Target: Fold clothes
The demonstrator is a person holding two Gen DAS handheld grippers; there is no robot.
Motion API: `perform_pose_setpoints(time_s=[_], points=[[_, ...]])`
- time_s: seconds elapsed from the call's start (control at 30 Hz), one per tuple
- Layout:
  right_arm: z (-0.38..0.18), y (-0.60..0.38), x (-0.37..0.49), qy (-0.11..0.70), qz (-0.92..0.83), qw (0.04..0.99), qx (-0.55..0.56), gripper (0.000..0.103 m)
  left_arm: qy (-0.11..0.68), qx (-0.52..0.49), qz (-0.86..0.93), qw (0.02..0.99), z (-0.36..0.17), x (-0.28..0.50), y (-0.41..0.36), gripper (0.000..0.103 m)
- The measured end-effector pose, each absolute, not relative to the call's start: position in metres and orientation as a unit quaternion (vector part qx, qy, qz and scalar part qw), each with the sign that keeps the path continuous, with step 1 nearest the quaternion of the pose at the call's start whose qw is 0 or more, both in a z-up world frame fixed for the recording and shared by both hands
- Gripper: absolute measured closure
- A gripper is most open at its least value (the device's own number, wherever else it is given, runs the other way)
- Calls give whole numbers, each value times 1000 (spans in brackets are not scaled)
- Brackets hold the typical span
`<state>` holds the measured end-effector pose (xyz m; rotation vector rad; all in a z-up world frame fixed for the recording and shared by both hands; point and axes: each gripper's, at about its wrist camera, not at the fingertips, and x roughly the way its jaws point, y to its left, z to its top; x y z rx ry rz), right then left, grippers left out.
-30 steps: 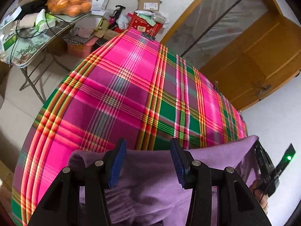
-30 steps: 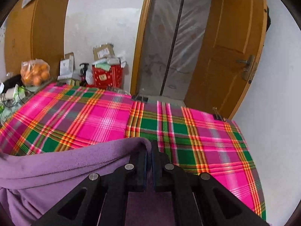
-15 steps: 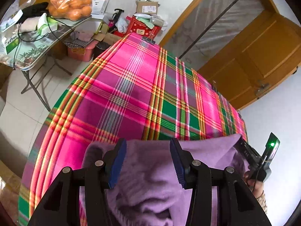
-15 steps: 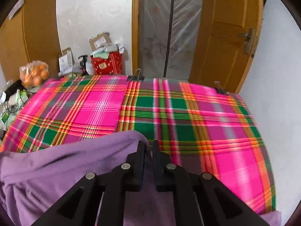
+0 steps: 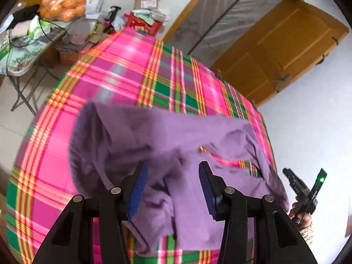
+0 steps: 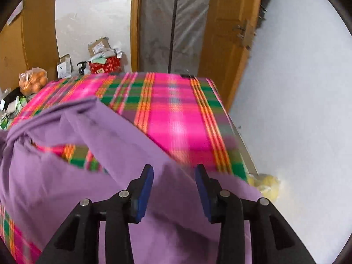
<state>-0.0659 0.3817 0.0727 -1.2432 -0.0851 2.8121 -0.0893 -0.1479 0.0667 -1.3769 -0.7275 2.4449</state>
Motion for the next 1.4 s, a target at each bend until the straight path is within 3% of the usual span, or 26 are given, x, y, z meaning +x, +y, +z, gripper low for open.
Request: perform_pose_setpoints(time_s=[0.23, 0.6, 0.73, 0.9, 1.1, 1.4], points=[[60, 393, -37, -23, 910, -1, -414, 59, -245, -488, 826, 140, 55, -74, -123, 54], [18, 353, -48, -171, 878, 19, -447, 59, -246, -508, 815, 130, 39, -67, -108, 54], [20, 351, -54, -185, 880, 26, -436, 59, -250, -511, 813, 127, 35, -69, -106, 54], [24, 358, -64, -169, 884, 38, -434, 95, -255, -513, 811, 123, 30, -71, -105, 54], [46, 378, -89, -123, 900, 74, -411, 96, -255, -512, 811, 122, 29, -74, -107, 54], [49, 388, -160, -164, 879, 135, -426, 96, -256, -511, 811, 122, 27, -77, -111, 54]])
